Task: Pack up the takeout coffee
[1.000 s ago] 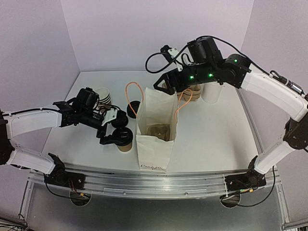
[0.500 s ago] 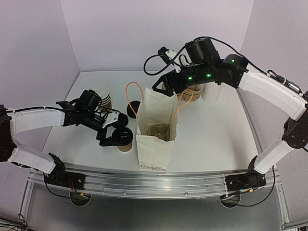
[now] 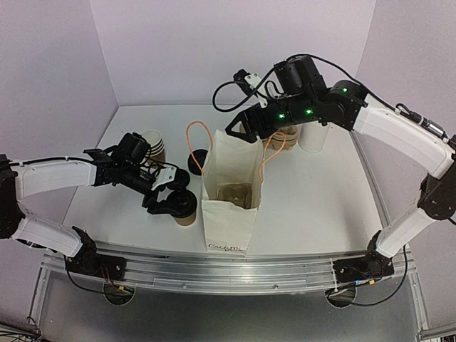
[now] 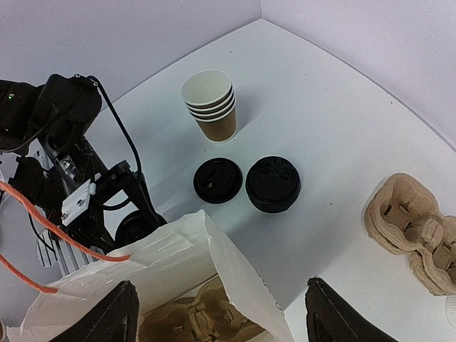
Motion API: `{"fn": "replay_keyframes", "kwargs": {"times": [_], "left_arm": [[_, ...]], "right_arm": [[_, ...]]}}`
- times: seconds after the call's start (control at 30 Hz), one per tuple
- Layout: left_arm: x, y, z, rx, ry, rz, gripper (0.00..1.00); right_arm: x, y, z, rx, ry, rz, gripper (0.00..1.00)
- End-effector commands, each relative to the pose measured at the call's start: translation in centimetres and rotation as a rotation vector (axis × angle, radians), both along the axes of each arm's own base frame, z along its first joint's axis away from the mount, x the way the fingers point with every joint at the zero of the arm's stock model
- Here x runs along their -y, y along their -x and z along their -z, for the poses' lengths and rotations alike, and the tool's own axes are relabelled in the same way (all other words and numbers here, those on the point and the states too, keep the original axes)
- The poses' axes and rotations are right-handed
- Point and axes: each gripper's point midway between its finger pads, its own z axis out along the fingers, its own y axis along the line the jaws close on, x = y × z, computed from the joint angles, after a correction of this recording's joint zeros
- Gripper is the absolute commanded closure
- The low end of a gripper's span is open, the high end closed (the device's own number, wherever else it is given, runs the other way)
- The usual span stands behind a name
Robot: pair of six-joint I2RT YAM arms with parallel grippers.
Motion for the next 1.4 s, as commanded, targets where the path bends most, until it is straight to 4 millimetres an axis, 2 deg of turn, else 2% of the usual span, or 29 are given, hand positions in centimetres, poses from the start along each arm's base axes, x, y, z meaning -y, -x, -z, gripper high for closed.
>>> {"fn": "replay_keyframes", "kwargs": {"times": [0.0,0.03,0.13,0.37,0.47,0.67,1.07,1.23,1.37], "left_arm": [[0.3,-0.1,-0.6,0.017,0.008,0.023,0.21],[0.3,-0.2,-0.5,0.019,0.003,0.021,0.17],[0.3,-0.2,-0.4,0.018,-0.003,0.022,0.16],[0.3,-0.1,0.0,0.003,-0.010,0.034,0.35],[0.3,0.1,-0.3,0.005,-0.010,0.041,0.39],[0.3,0.4,-1.4,0.000,0.002,0.054,0.45],[0.7,-0.9,-4.4,0.036,0.031,0.008,0.50],[0.0,-1.6,-5.4,0.057,0.004,-0.015,0.50],[-0.9,-2.0,-6.6,0.073,-0.015,-0.036,0.50]], "right_arm": [[-0.7,-0.1,-1.6,0.033,-0.040,-0.019,0.24],[-0.7,-0.1,-1.7,0.034,-0.040,-0.019,0.24],[-0.6,0.0,-1.8,0.037,-0.042,-0.017,0.24],[-0.5,0.1,-1.9,0.034,-0.046,-0.019,0.24],[-0.4,0.1,-1.8,0.032,-0.044,-0.016,0.24],[-0.6,0.0,-1.8,0.035,-0.043,-0.018,0.24],[-0.5,0.0,-2.3,0.038,-0.053,-0.011,0.24],[-0.6,-0.4,-3.5,0.043,-0.081,0.015,0.24],[-0.5,-1.1,-5.5,0.061,-0.122,0.064,0.24]]}}
